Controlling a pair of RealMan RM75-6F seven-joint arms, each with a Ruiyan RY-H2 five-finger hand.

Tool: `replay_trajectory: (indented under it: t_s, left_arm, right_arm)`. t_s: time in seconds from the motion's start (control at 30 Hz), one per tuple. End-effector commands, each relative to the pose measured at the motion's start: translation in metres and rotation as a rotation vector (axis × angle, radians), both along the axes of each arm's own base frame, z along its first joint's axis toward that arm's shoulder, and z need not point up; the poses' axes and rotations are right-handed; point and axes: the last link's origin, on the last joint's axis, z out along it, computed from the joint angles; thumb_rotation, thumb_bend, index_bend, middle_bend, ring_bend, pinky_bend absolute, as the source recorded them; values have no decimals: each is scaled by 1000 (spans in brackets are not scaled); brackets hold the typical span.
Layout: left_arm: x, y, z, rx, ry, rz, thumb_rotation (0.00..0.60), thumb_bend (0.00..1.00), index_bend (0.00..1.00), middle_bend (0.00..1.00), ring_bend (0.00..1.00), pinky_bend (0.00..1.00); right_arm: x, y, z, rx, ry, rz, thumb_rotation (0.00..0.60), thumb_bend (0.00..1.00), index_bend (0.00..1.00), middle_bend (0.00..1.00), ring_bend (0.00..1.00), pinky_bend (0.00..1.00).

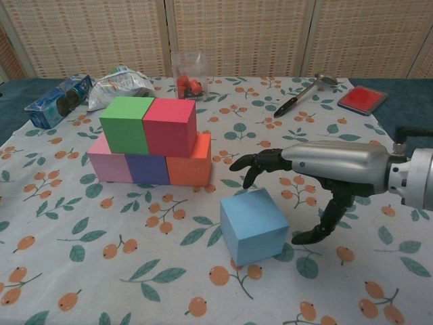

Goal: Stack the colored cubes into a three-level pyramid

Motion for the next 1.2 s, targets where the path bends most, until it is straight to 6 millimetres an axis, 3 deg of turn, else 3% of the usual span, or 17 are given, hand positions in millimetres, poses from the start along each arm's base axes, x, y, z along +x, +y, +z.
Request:
replay_trajectory:
  t_s: [0.03, 0.2, 0.37, 0.43, 0.6, 0.83, 1.03, 1.2]
  left_arm:
    - [-2, -2, -1, 0, -6, 2, 600, 247, 71, 31, 0, 89]
    - [-4, -4, -1, 0, -10, 1, 600, 248, 71, 30, 0, 90]
    - [-4, -5, 0, 4, -15, -4, 600, 248, 71, 31, 0, 89]
    - [-4, -5, 0, 5, -15, -7, 600, 247, 71, 31, 0, 90]
    - [-2, -5, 0, 10, -15, -10, 600, 247, 70, 31, 0, 90]
    - [2, -3, -2, 11, -12, -14, 600, 248, 71, 31, 0, 90]
    - [5, -4, -3, 9, -6, -13, 600, 249, 71, 31, 0, 90]
    - [6, -6, -3, 7, -2, -15, 600, 247, 71, 31, 0, 89]
  right_arm:
    - [3, -1, -10, -9, 5, 5, 600, 29, 80, 178, 14, 147]
    - [1, 0, -20, -12, 11, -7, 600, 34, 149, 208, 52, 152]
    - [3, -2, -21, -68, -30, -19, 600, 189, 377, 366, 209, 242]
    - [7, -4, -15, -77, -62, -33, 600, 196, 419, 399, 233, 258]
    - [29, -14, 21, -104, -173, -57, 600, 197, 424, 402, 234, 259]
    - [75, -47, 65, -135, -260, -88, 600, 196, 403, 401, 233, 259]
    - [123, -78, 64, -111, -256, -117, 600, 197, 383, 401, 233, 259]
    - [151, -90, 55, -114, -245, -121, 600, 196, 374, 401, 233, 259]
